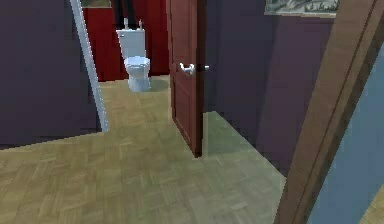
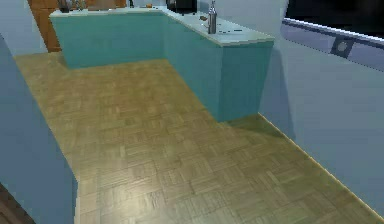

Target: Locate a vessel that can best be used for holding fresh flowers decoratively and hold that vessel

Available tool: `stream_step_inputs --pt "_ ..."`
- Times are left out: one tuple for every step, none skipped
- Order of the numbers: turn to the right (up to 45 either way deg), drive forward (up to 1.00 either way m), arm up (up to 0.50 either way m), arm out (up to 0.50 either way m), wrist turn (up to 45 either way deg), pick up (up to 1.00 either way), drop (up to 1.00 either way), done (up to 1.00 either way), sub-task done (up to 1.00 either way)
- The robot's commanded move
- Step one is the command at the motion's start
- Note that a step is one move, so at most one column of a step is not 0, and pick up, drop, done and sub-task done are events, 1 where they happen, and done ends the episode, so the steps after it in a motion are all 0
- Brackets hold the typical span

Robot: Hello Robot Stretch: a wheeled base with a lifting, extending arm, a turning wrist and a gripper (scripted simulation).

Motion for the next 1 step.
stream_step_inputs --pt "0.0 0.25 0.0 0.0 0.0 0.0 0.0 0.0 0.0"
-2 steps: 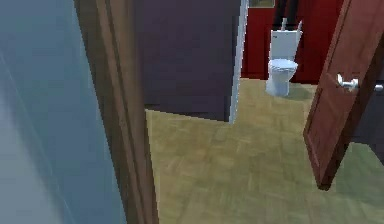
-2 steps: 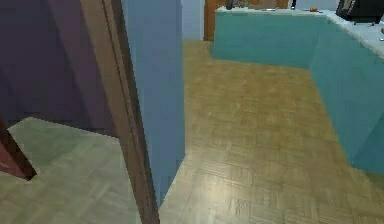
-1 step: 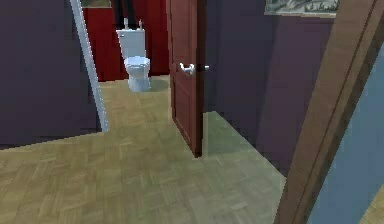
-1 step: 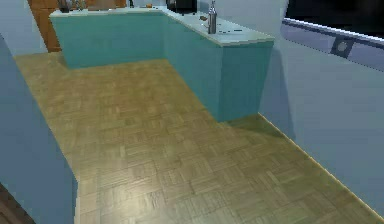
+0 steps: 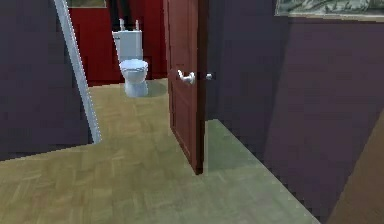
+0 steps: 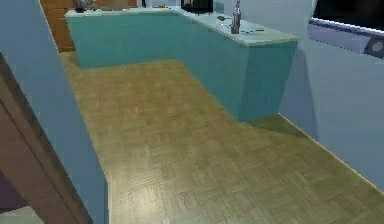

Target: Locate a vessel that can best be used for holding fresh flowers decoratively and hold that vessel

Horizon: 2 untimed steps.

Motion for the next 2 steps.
stream_step_inputs --pt "-36.0 0.0 0.0 0.0 0.0 0.0 0.0 0.0 0.0" --pt "0.0 0.65 0.0 0.0 0.0 0.0 0.0 0.0 0.0"
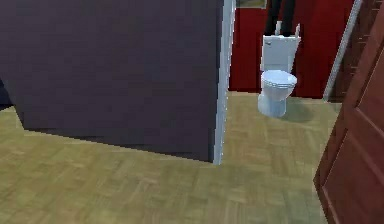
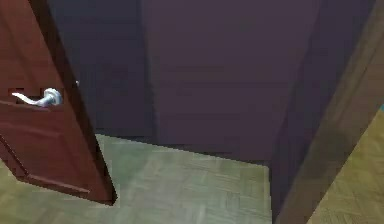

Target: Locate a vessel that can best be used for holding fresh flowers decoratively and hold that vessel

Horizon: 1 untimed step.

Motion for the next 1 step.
stream_step_inputs --pt "-45.0 0.0 0.0 0.0 0.0 0.0 0.0 0.0 0.0"
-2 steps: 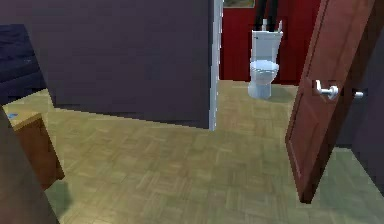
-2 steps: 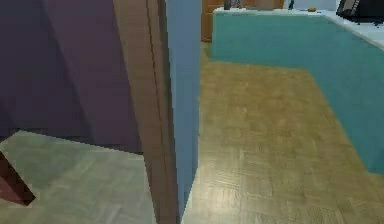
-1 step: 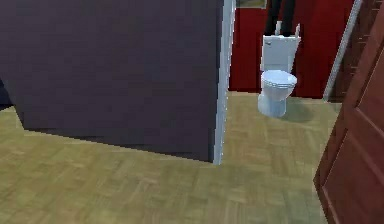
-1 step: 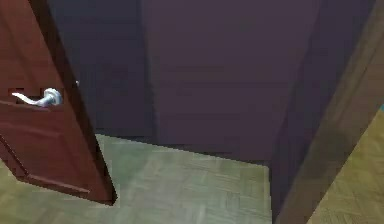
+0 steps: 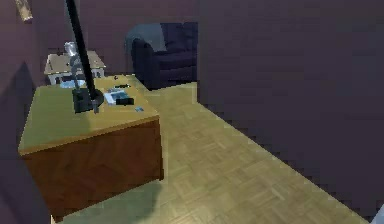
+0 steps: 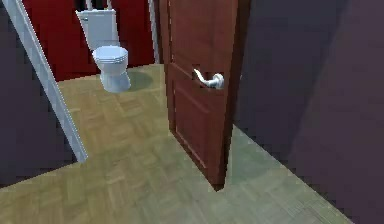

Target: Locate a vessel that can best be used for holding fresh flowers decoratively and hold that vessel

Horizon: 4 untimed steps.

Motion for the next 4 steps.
stream_step_inputs --pt "-27.0 0.0 0.0 0.0 0.0 0.0 0.0 0.0 0.0" --pt "0.0 0.15 0.0 0.0 0.0 0.0 0.0 0.0 0.0" --pt "27.0 0.0 0.0 0.0 0.0 0.0 0.0 0.0 0.0" --pt "0.0 1.0 0.0 0.0 0.0 0.0 0.0 0.0 0.0"
